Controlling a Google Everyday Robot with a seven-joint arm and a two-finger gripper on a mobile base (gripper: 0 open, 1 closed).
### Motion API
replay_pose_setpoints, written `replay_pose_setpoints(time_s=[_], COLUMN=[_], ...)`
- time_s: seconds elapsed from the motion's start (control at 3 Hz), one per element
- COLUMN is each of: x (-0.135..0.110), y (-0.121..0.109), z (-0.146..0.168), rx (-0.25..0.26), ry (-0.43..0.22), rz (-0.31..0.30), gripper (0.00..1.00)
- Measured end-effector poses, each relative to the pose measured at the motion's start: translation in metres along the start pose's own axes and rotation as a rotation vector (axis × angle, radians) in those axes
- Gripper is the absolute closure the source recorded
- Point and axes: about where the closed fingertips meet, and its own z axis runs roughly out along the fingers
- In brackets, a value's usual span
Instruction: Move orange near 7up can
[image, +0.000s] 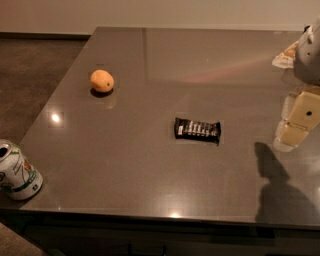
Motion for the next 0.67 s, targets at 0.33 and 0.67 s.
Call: replay_pose_setpoints(time_s=[0.33,0.67], x=[-0.005,-0.025], y=[-0.004,-0.018], z=[0.003,0.013], rx=[0.000,-0.003], ry=[-0.011,-0.054], rz=[-0.007,-0.033], gripper=[0.00,0.00])
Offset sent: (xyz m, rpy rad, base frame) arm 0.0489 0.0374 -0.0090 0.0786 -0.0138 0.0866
